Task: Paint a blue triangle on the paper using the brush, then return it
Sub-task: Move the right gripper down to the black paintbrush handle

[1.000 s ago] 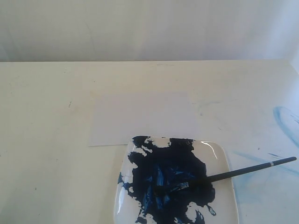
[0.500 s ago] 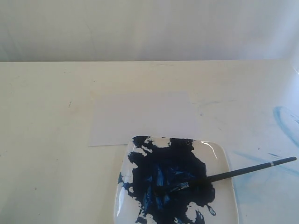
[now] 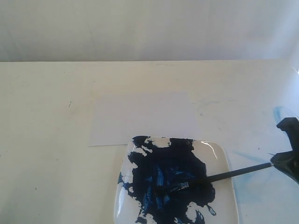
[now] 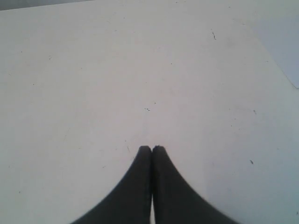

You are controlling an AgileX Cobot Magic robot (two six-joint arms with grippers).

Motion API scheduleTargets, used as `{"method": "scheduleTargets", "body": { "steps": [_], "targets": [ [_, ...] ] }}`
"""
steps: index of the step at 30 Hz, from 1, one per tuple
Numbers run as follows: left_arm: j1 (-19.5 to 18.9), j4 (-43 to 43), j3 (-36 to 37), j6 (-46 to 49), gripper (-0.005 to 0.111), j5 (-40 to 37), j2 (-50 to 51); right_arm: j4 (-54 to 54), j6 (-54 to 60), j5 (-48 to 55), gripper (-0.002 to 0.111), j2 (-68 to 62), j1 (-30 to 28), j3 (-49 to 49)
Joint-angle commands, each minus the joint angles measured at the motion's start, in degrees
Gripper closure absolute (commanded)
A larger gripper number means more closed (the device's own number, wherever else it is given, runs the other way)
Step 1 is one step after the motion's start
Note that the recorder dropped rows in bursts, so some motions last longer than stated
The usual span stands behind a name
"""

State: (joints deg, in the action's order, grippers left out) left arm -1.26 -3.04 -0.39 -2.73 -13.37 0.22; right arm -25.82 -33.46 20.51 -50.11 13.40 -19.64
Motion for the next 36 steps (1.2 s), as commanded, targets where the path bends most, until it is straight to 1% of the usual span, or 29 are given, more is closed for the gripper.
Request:
{"method": "scheduleTargets", "body": {
  "steps": [1,3,6,10,13,22,26,31,36],
  "targets": [
    [-0.08,-0.26,0.39,0.01,0.107,0.12,-0.22,-2.78,-0.01,-1.83,0.09,-2.39,0.26,-0.2],
    [-0.08,-0.26,0.39,0.01,0.107,0.12,-0.22,-2.86,-0.19,-1.96,0.083,-3.05,0.26,-0.2],
    [-0.08,-0.26,0.39,0.01,0.107,0.12,-0.22,-2.59,0.32,-3.07,0.079,-3.54,0.26,-0.2],
    [0.02,-0.26,0.39,0.01,0.107,0.12,-0.22,-2.44,0.45,-3.66,0.079,-3.68,0.26,-0.2],
    [0.02,-0.26,0.39,0.01,0.107,0.12,-0.22,-3.62,-1.75,-3.54,0.079,-4.46,0.26,-0.2],
    [0.02,-0.26,0.39,0.01,0.107,0.12,-0.22,-8.26,-3.12,-3.89,0.079,-12.85,0.26,-0.2],
    [0.02,-0.26,0.39,0.01,0.107,0.12,-0.22,-10.3,-3.12,-5.63,0.079,-16.11,0.26,-0.2],
    [0.36,-0.26,0.39,0.01,0.107,0.12,-0.22,-12.13,-3.12,-8.58,0.079,-18.0,0.26,-0.2],
    [0.36,-0.26,0.39,0.01,0.107,0.12,-0.22,-13.23,-3.12,-8.64,0.079,-19.08,0.26,-0.2]
  ]
}}
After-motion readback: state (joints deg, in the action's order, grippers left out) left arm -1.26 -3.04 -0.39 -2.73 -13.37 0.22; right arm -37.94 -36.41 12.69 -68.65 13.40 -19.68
